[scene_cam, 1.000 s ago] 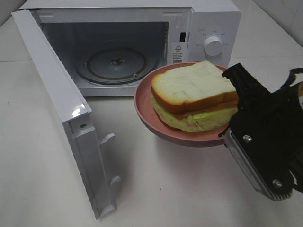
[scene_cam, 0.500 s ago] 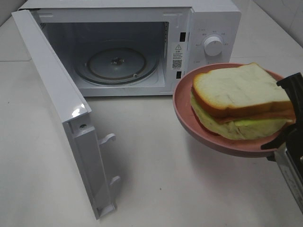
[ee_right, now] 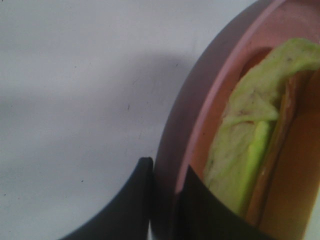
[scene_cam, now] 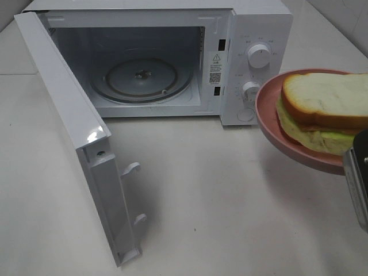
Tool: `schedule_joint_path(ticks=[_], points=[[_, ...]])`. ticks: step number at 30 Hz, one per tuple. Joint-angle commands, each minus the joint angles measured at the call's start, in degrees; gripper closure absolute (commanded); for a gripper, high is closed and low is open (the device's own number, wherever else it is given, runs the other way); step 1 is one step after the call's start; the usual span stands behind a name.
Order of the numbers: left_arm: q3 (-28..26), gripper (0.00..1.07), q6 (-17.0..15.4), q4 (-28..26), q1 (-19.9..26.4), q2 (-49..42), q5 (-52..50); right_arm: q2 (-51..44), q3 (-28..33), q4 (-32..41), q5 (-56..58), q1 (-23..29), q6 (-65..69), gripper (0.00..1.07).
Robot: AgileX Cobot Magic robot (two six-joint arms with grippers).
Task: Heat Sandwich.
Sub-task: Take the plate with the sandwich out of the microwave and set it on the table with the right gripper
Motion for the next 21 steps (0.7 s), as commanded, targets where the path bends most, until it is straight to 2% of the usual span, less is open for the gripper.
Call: schedule_joint_path(ticks=[1, 16, 21], points=[[0.0, 0.06, -0.6, 0.1, -0.1, -0.9, -0.6, -0.5, -0.3, -3.0, 0.6, 0.0, 4.2, 1.07], [0.0, 0.06, -0.6, 0.1, -0.1, -0.9, -0.6, -0.5, -0.3, -12.9, 9.9, 0.0, 32.5, 1.07], [0.0, 0.06, -0.6, 0.1, -0.1, -0.9, -0.6, -0.2, -0.3, -13.8, 12.2, 0.0, 37.7, 1.07]])
